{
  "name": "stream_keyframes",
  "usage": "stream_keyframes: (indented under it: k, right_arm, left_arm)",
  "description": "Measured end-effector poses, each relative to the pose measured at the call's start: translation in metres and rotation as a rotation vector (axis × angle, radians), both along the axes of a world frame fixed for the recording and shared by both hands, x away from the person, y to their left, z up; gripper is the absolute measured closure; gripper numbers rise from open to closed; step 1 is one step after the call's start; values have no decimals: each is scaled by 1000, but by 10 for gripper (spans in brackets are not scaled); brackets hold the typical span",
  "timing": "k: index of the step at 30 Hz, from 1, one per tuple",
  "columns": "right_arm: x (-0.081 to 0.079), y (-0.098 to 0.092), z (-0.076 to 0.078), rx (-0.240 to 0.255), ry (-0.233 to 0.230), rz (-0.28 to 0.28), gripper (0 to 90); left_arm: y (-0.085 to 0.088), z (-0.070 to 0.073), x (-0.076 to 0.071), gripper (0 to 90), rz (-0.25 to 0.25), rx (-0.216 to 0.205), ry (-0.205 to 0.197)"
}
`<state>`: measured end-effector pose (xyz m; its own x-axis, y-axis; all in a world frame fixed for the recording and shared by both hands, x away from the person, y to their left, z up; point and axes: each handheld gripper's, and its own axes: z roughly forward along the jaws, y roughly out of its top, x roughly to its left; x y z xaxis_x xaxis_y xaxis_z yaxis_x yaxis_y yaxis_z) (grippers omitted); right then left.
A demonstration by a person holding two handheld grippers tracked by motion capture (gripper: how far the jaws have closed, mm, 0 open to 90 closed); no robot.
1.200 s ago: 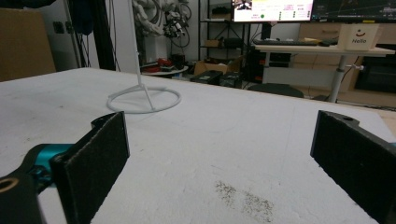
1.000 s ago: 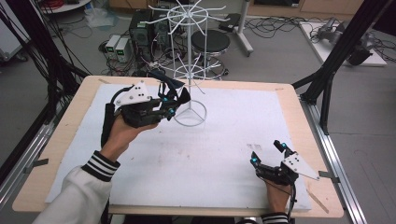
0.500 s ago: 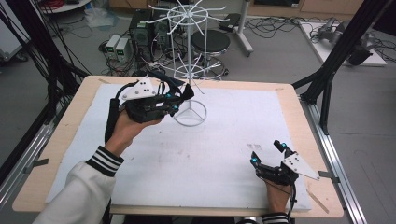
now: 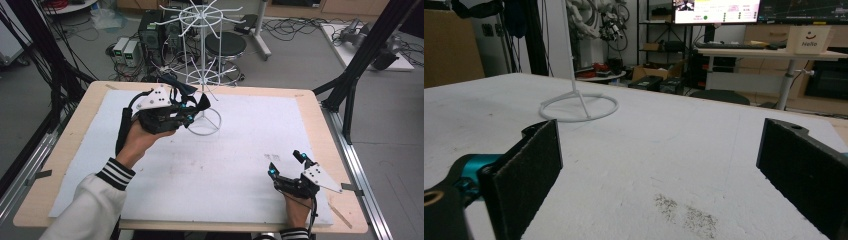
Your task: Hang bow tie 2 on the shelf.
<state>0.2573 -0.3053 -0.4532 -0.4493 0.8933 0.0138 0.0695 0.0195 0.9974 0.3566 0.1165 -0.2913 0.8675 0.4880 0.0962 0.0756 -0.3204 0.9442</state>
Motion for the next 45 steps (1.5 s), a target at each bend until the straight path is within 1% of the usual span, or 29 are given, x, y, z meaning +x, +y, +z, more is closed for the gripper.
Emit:
stream_keyframes:
  k: [3,7,10,11,15,16,18,23,25,28,31,32,35,37,40,41,45]
  right_arm:
    - [0,0,0,1,2,1,37]
    - [0,0,0,4,2,1,37]
    - [0,0,0,1,0,2,37]
    - [0,0,0,1,0,2,37]
    - [0,0,0,4,3,1,37]
    - [0,0,0,3,2,1,37]
    - [-1,0,0,1,3,0,37]
    - [0,0,0,0,-3,0,37]
    - [0,0,0,0,-2,-2,37]
    - [0,0,0,1,-3,0,37]
    - [0,0,0,0,-4,-1,37]
    - [0,0,0,1,-3,-1,37]
    - [0,0,0,0,-3,-1,37]
    - [0,0,0,1,-3,-1,37]
    - [0,0,0,0,-1,1,37]
    - [-1,0,0,0,-1,1,37]
    - [-1,0,0,1,-1,1,37]
  left_arm:
    - [-3,-3,2,771,0,5,-1]
    - [-4,-3,3,771,10,0,-3]
    - [-4,-5,4,771,14,13,-4]
    - [-5,-6,4,771,13,9,-1]
    - [-6,-11,5,771,19,16,4]
    - [-6,-12,5,771,21,13,12]
    - [-7,-14,6,771,21,17,12]
    - [-8,-20,11,771,31,23,28]
    - [-8,-23,13,771,42,12,39]
    - [-7,-29,17,771,54,17,48]
    - [-6,-35,21,771,70,10,63]
    - [-5,-36,22,771,72,12,69]
    - [-5,-39,26,771,82,-2,82]
    - [-5,-40,28,771,84,-9,84]
    - [-5,-43,30,771,93,3,90]
    - [-5,-45,30,771,97,-1,95]
    - [-2,-52,33,771,107,7,113]
